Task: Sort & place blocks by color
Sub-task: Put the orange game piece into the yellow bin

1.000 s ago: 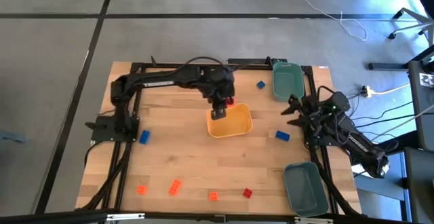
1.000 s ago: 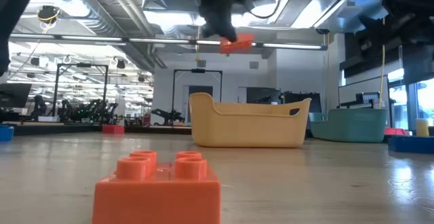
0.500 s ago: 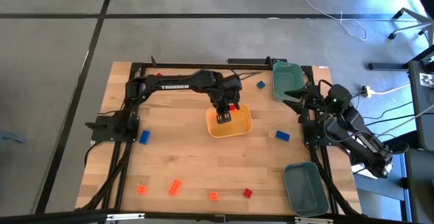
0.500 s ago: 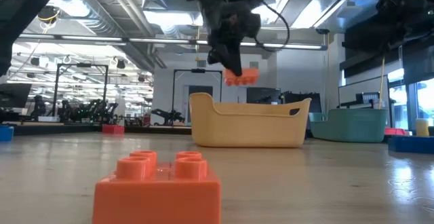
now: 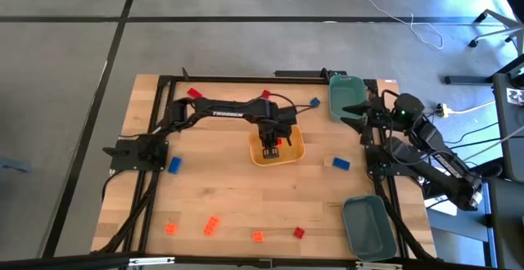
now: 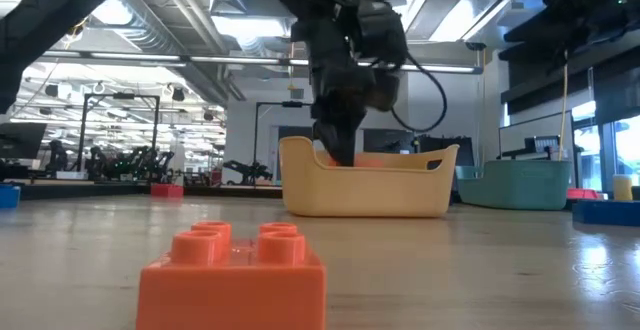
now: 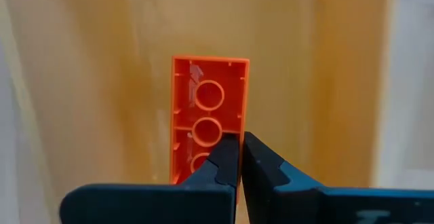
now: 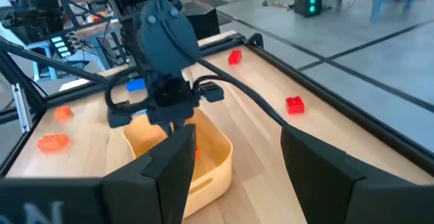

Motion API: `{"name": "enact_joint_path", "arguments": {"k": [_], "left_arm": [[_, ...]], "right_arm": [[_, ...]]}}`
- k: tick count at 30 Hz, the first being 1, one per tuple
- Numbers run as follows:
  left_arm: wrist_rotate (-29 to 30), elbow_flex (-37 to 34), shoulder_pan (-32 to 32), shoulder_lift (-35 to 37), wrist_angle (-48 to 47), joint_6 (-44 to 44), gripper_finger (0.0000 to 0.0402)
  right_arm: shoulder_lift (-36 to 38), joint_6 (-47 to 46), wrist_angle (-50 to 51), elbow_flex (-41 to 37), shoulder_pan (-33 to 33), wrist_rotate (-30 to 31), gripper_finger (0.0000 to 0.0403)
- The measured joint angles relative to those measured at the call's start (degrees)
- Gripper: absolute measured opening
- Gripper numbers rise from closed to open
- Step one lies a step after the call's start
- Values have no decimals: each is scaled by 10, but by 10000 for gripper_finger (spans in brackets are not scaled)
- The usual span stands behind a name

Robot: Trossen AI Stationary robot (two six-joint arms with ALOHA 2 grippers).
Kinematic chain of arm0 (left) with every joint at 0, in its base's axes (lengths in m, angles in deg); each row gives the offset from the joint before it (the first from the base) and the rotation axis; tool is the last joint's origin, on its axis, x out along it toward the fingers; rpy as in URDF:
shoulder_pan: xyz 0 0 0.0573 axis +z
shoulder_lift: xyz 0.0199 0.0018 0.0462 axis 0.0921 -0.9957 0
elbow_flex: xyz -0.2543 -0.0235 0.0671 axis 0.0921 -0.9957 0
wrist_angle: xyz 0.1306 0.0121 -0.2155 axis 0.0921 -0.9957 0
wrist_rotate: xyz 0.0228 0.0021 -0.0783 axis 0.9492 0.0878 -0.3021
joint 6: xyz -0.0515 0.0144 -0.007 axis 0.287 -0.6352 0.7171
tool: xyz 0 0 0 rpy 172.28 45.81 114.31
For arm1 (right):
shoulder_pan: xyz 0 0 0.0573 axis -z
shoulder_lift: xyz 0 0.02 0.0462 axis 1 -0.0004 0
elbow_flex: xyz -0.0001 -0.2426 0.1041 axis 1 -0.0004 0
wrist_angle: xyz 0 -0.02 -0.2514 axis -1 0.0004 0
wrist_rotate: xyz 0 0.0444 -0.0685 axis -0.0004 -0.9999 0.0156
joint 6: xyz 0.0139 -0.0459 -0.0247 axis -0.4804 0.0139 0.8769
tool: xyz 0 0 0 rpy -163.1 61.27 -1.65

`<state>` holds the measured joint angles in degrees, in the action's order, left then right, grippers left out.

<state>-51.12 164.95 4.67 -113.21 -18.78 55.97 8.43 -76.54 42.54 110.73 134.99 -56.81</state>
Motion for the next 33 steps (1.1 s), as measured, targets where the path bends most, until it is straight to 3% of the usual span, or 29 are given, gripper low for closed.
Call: {"name": "enact_joint_path", "arguments": {"k": [7,18,28,33], "left_arm": [[64,0,-4,-11,0,14,35],[57,0,-4,-11,0,18,102],[52,2,-7,-10,-6,49,107],[33,42,-6,-8,-37,62,108]], "right_arm": [[-4,0,-8,0,0,0,218],[-4,-1,-14,0,0,0,218],[-4,-2,-14,0,0,0,218],[-4,-4,-14,0,0,0,218]]}}
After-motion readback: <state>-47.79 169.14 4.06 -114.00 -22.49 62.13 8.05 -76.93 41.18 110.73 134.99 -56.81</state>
